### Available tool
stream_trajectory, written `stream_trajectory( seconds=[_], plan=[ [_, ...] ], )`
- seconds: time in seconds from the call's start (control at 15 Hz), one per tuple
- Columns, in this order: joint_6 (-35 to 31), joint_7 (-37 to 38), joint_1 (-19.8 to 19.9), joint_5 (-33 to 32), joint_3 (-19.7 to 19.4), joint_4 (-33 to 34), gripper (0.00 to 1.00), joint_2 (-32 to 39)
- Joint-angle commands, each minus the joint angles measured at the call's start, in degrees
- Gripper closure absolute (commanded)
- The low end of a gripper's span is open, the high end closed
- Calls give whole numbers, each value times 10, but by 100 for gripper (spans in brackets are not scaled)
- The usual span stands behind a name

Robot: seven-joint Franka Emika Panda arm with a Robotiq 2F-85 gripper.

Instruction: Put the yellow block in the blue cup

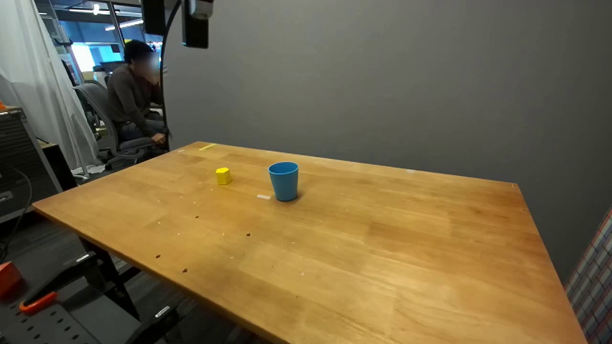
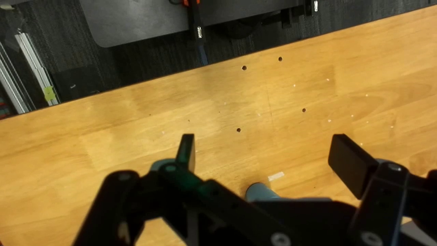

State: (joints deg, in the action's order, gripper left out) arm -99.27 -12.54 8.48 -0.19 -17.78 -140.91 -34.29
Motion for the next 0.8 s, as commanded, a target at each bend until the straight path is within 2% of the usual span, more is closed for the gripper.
stream_trajectory(
  seconds=[0.0,0.47,0.73],
  plan=[
    [-16,10,-19,16,36,32,0,62],
    [-108,-49,-128,79,134,106,0,255],
    [-178,-60,-153,102,188,176,0,393]
  ],
)
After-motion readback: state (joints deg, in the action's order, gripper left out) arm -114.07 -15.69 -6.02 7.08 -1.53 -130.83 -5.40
